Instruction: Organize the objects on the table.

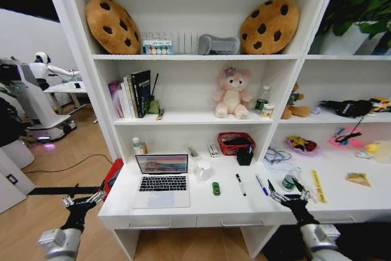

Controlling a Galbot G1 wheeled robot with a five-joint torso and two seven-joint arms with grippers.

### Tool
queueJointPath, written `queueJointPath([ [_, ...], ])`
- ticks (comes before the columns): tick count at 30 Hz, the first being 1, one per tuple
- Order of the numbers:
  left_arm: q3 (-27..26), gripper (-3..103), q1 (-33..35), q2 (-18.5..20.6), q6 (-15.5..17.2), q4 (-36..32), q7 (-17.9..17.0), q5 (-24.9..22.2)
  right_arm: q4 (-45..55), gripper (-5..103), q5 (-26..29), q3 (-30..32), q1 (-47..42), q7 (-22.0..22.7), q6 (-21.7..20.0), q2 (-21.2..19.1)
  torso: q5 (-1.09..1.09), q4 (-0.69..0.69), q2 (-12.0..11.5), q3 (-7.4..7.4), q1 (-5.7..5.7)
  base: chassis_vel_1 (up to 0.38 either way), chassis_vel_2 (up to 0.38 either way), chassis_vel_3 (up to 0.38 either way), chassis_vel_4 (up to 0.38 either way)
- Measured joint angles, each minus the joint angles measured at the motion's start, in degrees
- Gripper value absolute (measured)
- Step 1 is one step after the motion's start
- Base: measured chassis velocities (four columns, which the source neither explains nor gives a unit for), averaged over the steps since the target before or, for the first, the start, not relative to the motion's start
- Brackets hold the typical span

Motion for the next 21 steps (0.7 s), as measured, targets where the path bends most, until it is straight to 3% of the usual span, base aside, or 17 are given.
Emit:
queueJointPath([
  [21, 0.8, 100, -1.0, 0.2, 0.4, -0.5, -0.4, 0.1, 1.9, 100, -0.9, 0.0, -0.2, 0.6, 0.0, 0.7, 0.00, 0.00, 0.0, 0.00, 0.00, -0.124, 0.117, 0.124, -0.120],
])
